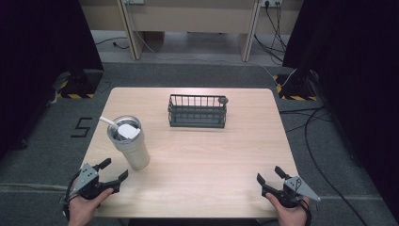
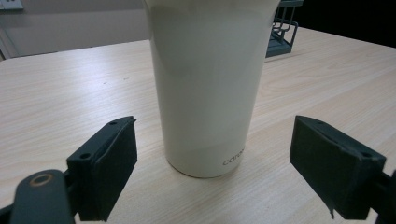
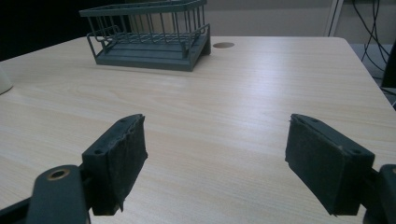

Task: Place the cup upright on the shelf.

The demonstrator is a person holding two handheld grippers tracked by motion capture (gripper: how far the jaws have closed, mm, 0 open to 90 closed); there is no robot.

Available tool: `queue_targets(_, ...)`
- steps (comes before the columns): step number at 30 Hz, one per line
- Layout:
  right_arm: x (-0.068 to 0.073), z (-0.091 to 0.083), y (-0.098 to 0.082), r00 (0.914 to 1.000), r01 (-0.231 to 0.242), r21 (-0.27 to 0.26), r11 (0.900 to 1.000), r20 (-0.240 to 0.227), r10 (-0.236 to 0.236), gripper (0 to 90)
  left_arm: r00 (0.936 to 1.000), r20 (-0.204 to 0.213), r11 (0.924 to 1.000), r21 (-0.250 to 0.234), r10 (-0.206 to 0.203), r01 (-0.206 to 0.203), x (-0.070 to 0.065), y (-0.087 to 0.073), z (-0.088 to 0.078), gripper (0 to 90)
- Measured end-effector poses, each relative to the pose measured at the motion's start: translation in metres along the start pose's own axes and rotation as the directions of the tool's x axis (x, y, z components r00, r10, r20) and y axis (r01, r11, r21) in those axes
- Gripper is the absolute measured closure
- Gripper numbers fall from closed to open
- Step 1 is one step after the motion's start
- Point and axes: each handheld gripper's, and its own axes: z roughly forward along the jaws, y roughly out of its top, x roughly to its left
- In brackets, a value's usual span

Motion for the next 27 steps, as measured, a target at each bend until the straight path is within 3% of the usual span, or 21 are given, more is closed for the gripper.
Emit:
queue_targets(16,0.001,0.003,0.000,1.0000,0.007,0.001,1.000,0.003,-0.007,18.5,0.9993,0.033,0.9998,0.006,-0.017,0.017,-0.004,0.000,0.014,14.4)
queue_targets(27,0.001,0.004,0.001,0.9999,0.010,-0.003,1.000,0.003,-0.010,17.9,0.9979,0.053,0.9990,-0.021,-0.037,0.038,0.002,0.004,0.030,14.4)
